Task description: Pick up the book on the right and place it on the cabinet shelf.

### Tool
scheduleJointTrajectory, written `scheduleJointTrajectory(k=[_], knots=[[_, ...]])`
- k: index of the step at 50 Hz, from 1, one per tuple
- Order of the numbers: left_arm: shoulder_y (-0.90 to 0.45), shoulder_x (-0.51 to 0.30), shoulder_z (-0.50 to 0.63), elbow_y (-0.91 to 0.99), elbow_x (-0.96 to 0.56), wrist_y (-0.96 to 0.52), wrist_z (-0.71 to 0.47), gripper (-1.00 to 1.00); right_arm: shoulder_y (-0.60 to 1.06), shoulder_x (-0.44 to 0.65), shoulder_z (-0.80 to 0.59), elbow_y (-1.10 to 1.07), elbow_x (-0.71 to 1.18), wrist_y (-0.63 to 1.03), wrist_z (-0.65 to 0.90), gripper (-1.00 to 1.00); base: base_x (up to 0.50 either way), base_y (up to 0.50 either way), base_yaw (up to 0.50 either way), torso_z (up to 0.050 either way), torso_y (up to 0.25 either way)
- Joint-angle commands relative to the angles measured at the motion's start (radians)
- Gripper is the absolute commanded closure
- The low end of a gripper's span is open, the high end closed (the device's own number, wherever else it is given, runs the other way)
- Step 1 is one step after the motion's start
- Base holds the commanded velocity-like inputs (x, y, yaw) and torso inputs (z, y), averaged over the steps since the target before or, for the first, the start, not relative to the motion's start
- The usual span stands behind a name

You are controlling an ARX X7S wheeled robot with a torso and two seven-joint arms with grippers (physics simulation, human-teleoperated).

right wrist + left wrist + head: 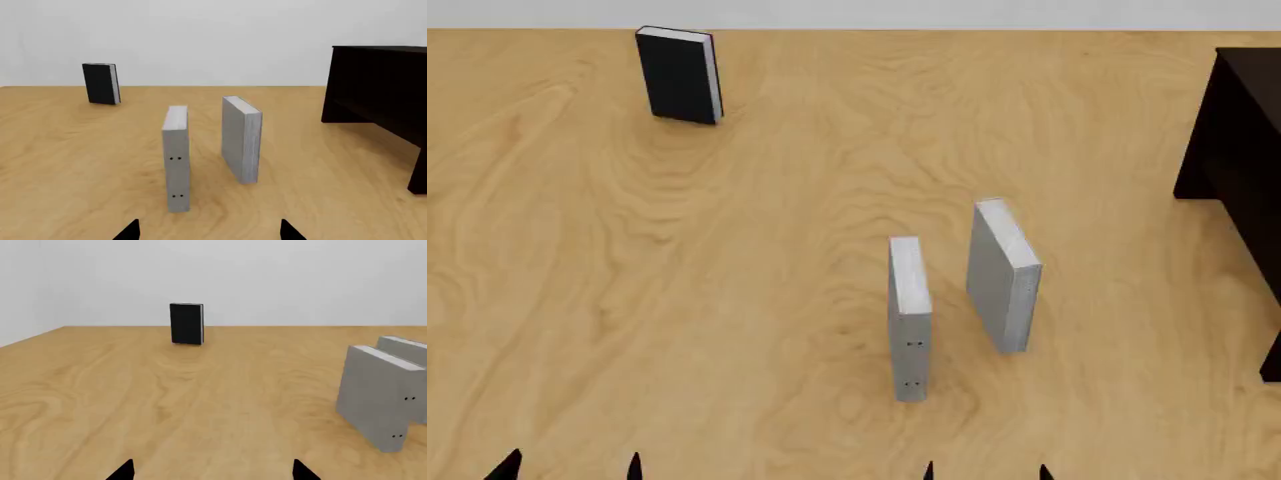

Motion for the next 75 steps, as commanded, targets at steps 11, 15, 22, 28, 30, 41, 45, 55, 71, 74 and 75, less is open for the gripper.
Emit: scheduleJointTrajectory(k=[11, 15, 22, 28, 30, 41, 45, 55, 71, 74, 75], knots=[[0.059, -0.060, 0.047, 0.098, -0.095, 0.040, -0.008, -1.00, -0.030, 0.050, -0.059, -0.041, 0.045, -0.029, 0.049, -1.00, 0.00, 0.00, 0.00, 0.027, 0.000], [0.038, -0.062, 0.063, 0.108, -0.099, 0.024, -0.014, -1.00, -0.015, 0.063, -0.055, -0.116, 0.058, 0.019, 0.063, -1.00, 0.00, 0.00, 0.00, 0.050, 0.000], [-0.054, -0.073, 0.073, 0.315, -0.113, -0.123, -0.051, -1.00, 0.056, 0.118, -0.036, -0.458, 0.037, 0.300, 0.094, -1.00, 0.00, 0.00, 0.00, 0.050, 0.000], [-0.138, -0.077, 0.070, 0.457, -0.159, -0.267, -0.078, -1.00, 0.123, 0.144, -0.026, -0.576, 0.053, 0.447, 0.093, -1.00, 0.00, 0.00, 0.00, 0.050, 0.000], [-0.160, -0.078, 0.068, 0.492, -0.172, -0.311, -0.090, -1.00, 0.136, 0.146, -0.018, -0.594, 0.059, 0.463, 0.096, -1.00, 0.00, 0.00, 0.00, 0.050, 0.000], [-0.198, -0.097, 0.084, 0.516, -0.172, -0.317, -0.112, -1.00, 0.177, 0.151, 0.015, -0.601, 0.108, 0.510, 0.098, -1.00, 0.00, 0.00, 0.00, 0.050, 0.000], [-0.189, -0.111, 0.102, 0.494, -0.158, -0.281, -0.106, -1.00, 0.159, 0.151, 0.021, -0.591, 0.111, 0.475, 0.102, -1.00, 0.00, 0.00, 0.00, 0.050, 0.000], [-0.177, -0.123, 0.105, 0.507, -0.162, -0.263, -0.126, -1.00, 0.155, 0.167, 0.007, -0.565, 0.135, 0.456, 0.079, -1.00, 0.15, -0.16, 0.00, 0.035, 0.000], [-0.170, -0.146, 0.124, 0.526, -0.166, -0.252, -0.138, -1.00, 0.156, 0.186, -0.032, -0.566, 0.122, 0.467, 0.086, -1.00, 0.41, -0.27, 0.00, 0.000, 0.000], [-0.171, -0.149, 0.127, 0.526, -0.164, -0.252, -0.142, -1.00, 0.159, 0.190, -0.042, -0.563, 0.116, 0.469, 0.089, -1.00, 0.50, 0.00, 0.00, 0.000, 0.000], [-0.172, -0.149, 0.126, 0.527, -0.166, -0.254, -0.144, -1.00, 0.160, 0.191, -0.045, -0.561, 0.114, 0.468, 0.090, -1.00, 0.50, 0.00, 0.00, 0.000, 0.000]])
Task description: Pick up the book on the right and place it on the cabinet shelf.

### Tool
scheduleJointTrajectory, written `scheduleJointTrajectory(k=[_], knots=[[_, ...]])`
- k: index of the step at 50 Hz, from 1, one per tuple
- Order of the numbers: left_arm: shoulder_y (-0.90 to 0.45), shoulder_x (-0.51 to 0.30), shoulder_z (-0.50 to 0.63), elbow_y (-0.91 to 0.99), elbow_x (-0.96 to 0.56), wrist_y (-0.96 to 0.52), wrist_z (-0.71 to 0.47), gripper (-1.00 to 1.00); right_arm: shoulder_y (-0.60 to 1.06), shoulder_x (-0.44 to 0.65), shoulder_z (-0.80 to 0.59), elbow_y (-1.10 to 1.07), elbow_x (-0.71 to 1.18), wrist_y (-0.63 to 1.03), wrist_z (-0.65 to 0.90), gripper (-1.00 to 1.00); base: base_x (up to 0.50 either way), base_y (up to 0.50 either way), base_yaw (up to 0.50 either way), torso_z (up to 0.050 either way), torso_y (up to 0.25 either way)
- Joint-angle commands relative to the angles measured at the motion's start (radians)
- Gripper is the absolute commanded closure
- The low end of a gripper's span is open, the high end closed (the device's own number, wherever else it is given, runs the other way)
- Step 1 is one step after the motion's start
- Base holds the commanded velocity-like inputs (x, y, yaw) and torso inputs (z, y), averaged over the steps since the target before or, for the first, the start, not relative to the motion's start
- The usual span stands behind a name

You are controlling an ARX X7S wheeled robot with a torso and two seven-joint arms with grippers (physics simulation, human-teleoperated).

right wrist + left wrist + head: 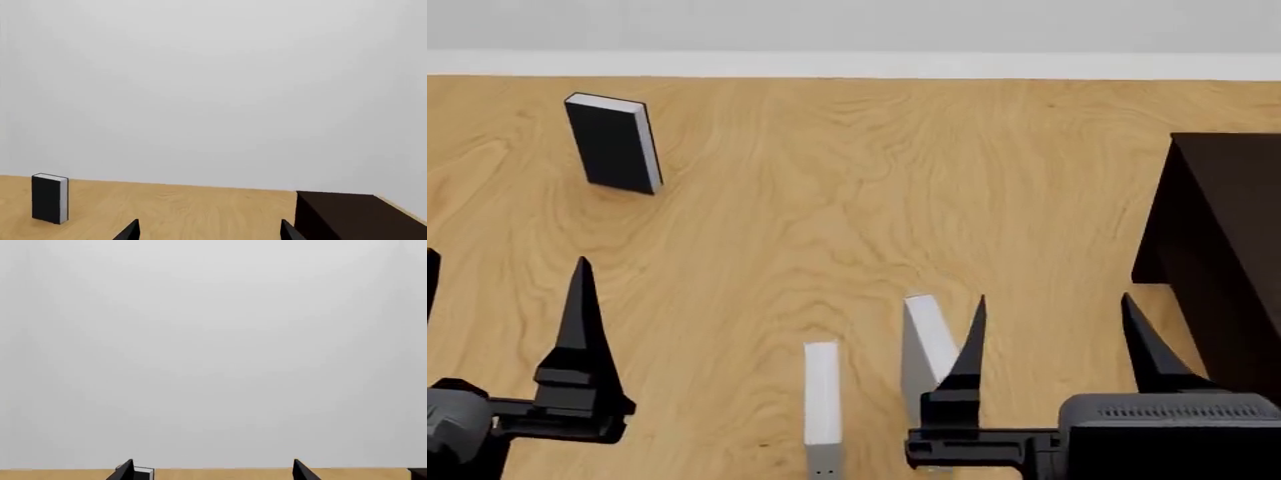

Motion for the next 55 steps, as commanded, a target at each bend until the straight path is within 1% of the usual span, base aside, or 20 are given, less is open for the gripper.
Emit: scheduleJointTrajectory(k=[1, 15, 18, 19, 26, 30, 48, 50, 51, 55], knots=[[-0.001, -0.014, 0.005, 0.012, -0.007, -0.001, -0.014, -1.00, 0.006, 0.014, -0.034, 0.010, -0.015, 0.004, 0.005, -1.00, 0.50, 0.00, 0.00, 0.000, 0.000], [-0.001, -0.026, 0.016, 0.015, -0.008, 0.002, -0.030, -1.00, 0.004, 0.016, -0.024, 0.017, 0.024, -0.017, 0.000, -1.00, 0.50, -0.01, 0.00, 0.000, 0.001], [-0.001, -0.028, 0.016, 0.019, -0.011, -0.001, -0.033, -1.00, 0.002, 0.007, -0.016, 0.013, 0.013, -0.030, 0.028, -1.00, 0.50, -0.13, 0.00, 0.000, 0.000], [-0.001, -0.029, 0.018, 0.017, -0.011, 0.002, -0.033, -1.00, 0.008, 0.004, -0.007, 0.005, 0.032, 0.006, 0.029, -1.00, 0.16, -0.03, 0.00, 0.000, 0.000], [0.000, -0.033, 0.022, 0.018, -0.014, 0.003, -0.040, -1.00, 0.009, 0.020, -0.029, -0.004, 0.033, 0.009, 0.025, -1.00, 0.00, 0.00, 0.00, 0.000, 0.001], [-0.001, -0.036, 0.023, 0.018, -0.018, 0.003, -0.043, -1.00, 0.013, 0.019, -0.030, 0.007, 0.035, 0.009, 0.031, -1.00, 0.00, -0.45, 0.00, 0.000, 0.000], [-0.004, -0.049, 0.027, 0.026, -0.034, -0.003, -0.056, -1.00, 0.029, 0.019, -0.035, 0.017, 0.061, 0.043, 0.046, -1.00, 0.00, 0.00, 0.00, 0.000, 0.000], [-0.007, -0.051, 0.026, 0.030, -0.037, -0.008, -0.059, -1.00, 0.043, 0.011, -0.020, 0.011, 0.096, 0.090, 0.046, -1.00, 0.00, 0.00, 0.00, 0.000, 0.000], [-0.009, -0.052, 0.024, 0.025, -0.039, -0.007, -0.058, -1.00, 0.063, 0.008, -0.008, -0.001, 0.129, 0.168, 0.050, -1.00, 0.00, 0.00, 0.00, 0.000, 0.000], [-0.014, -0.056, 0.020, 0.028, -0.046, -0.020, -0.063, -1.00, 0.115, 0.033, -0.043, -0.060, 0.116, 0.327, 0.085, -1.00, 0.00, 0.00, 0.00, 0.000, 0.000]])
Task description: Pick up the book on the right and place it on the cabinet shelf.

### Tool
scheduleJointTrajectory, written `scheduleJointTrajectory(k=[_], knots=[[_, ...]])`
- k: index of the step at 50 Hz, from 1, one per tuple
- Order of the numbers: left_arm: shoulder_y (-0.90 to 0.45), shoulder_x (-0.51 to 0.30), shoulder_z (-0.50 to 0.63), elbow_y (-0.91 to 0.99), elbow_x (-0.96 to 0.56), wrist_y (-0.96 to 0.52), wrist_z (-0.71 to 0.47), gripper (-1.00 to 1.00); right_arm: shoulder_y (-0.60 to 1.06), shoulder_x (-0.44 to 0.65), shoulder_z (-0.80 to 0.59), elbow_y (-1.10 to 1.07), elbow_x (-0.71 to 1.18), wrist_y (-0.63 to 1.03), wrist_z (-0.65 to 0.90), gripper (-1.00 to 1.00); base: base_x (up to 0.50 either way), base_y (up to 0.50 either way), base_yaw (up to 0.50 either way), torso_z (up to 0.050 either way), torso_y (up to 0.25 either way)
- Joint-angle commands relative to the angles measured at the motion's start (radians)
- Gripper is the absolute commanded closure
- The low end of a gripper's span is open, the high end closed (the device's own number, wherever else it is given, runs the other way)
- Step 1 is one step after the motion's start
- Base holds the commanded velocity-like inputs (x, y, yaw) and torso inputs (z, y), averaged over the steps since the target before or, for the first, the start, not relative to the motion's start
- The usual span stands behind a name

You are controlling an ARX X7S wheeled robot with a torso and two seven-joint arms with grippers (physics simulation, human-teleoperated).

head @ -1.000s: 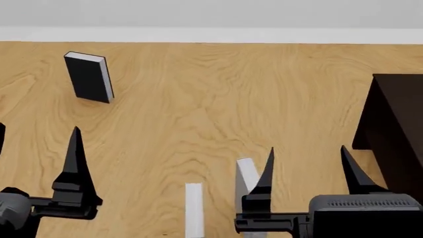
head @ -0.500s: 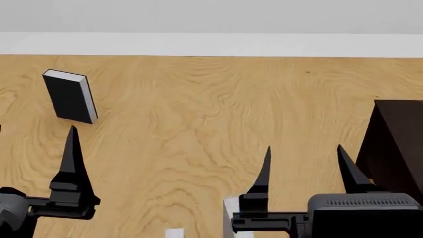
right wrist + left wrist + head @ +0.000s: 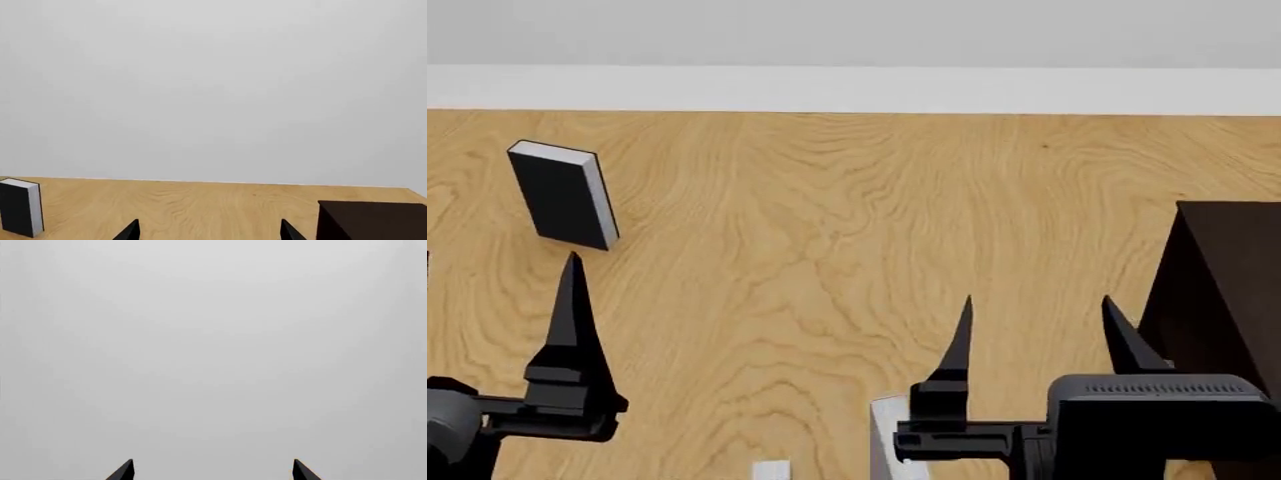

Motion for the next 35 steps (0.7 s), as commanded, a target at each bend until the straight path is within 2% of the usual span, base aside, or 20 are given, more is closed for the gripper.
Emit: scheduleJointTrajectory(k=[1, 4, 9, 13, 14, 15, 17, 20, 28, 35], knots=[[-0.011, -0.010, -0.005, 0.003, -0.013, -0.021, -0.012, -1.00, 0.091, 0.011, -0.012, -0.078, 0.045, 0.278, 0.051, -1.00, 0.00, 0.00, 0.00, 0.000, 0.000], [-0.023, -0.015, -0.005, 0.010, 0.003, -0.043, -0.031, -1.00, 0.183, 0.003, -0.006, -0.131, 0.083, 0.489, 0.083, -1.00, 0.00, 0.00, 0.00, 0.000, 0.000], [-0.023, -0.021, -0.006, 0.012, 0.000, -0.050, -0.035, -1.00, 0.324, -0.003, 0.006, -0.144, 0.147, 0.749, 0.080, -1.00, 0.00, 0.00, 0.00, 0.000, 0.000], [-0.029, -0.027, -0.013, 0.032, -0.021, -0.081, -0.037, -1.00, 0.480, -0.037, 0.050, -0.074, 0.190, 0.999, 0.080, -1.00, 0.00, 0.00, 0.00, 0.000, 0.000], [-0.030, -0.027, -0.014, 0.032, -0.022, -0.081, -0.037, -1.00, 0.489, -0.037, 0.060, -0.061, 0.212, 1.008, 0.092, -1.00, 0.00, 0.00, 0.00, 0.000, 0.000], [-0.031, -0.027, -0.021, 0.034, -0.032, -0.086, -0.038, -1.00, 0.523, -0.012, 0.069, 0.005, 0.323, 1.009, 0.171, -1.00, 0.00, 0.00, 0.00, 0.000, 0.000], [-0.033, -0.028, -0.030, 0.042, -0.044, -0.098, -0.042, -1.00, 0.574, 0.033, 0.101, 0.092, 0.606, 1.009, 0.366, -1.00, 0.00, 0.00, 0.00, 0.000, 0.000], [-0.037, -0.030, -0.042, 0.052, -0.061, -0.112, -0.045, -1.00, 0.650, 0.092, 0.065, 0.253, 0.959, 1.008, 0.653, -1.00, 0.00, 0.00, 0.00, 0.000, 0.000], [-0.041, -0.039, -0.045, 0.061, -0.079, -0.123, -0.051, -1.00, 0.773, 0.128, -0.005, 0.528, 1.320, 1.001, 0.899, -1.00, 0.00, 0.00, 0.00, 0.000, 0.000], [-0.043, -0.045, -0.049, 0.064, -0.092, -0.123, -0.058, -1.00, 0.824, 0.160, -0.095, 0.621, 1.486, 0.981, 1.055, -1.00, 0.00, 0.00, 0.00, 0.000, 0.000]])
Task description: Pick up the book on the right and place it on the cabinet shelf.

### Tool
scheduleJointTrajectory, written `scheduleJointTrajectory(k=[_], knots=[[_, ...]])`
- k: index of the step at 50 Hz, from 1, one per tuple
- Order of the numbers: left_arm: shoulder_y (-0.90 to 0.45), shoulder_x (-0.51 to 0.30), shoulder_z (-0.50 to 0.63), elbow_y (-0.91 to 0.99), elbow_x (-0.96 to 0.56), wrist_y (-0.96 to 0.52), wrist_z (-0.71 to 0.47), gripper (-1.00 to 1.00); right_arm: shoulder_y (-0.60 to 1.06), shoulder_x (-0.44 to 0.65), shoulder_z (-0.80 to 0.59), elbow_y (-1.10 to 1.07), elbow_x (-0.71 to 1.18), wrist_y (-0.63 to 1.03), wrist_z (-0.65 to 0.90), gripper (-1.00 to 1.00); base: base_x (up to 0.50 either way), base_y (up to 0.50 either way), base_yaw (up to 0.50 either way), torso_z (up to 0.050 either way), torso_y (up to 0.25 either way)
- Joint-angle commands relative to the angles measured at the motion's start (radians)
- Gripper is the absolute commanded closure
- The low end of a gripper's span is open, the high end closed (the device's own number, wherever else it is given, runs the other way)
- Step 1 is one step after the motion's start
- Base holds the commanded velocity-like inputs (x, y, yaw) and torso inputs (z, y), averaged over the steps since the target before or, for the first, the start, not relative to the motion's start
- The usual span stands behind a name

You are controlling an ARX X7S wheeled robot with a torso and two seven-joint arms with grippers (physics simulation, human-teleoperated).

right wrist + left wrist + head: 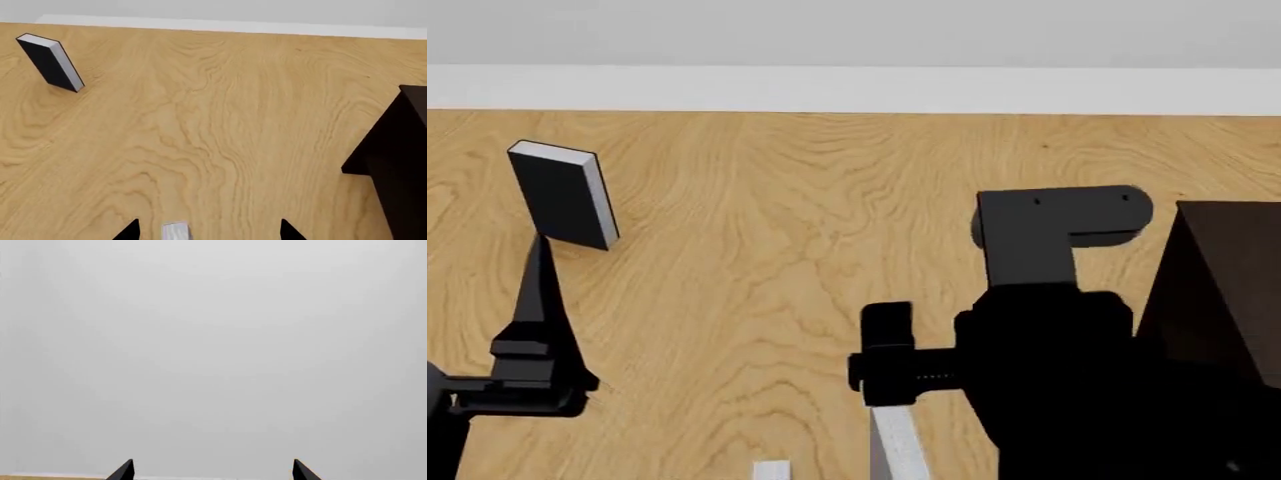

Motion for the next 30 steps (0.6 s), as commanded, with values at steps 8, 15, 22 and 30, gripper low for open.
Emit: scheduleJointTrajectory(k=[8, 15, 22, 30], knots=[[-0.005, -0.019, -0.007, 0.017, -0.030, -0.011, -0.017, -1.00, 0.155, 0.069, -0.153, 0.310, 0.540, 0.014, 0.405, -1.00, 0.00, 0.00, 0.00, 0.000, 0.000], [-0.007, -0.024, -0.004, 0.014, -0.031, -0.008, -0.019, -1.00, 0.185, 0.074, -0.193, 0.361, 0.629, -0.004, 0.426, -1.00, 0.00, 0.00, 0.00, 0.000, 0.000], [-0.007, -0.029, -0.004, 0.017, -0.036, -0.007, -0.025, -1.00, 0.183, 0.067, -0.226, 0.385, 0.665, -0.007, 0.400, -1.00, 0.00, 0.00, 0.00, 0.000, 0.000], [-0.006, -0.033, -0.002, 0.019, -0.041, -0.005, -0.028, -1.00, 0.193, 0.065, -0.253, 0.424, 0.668, -0.018, 0.366, -1.00, 0.00, 0.00, 0.00, 0.000, 0.000]])
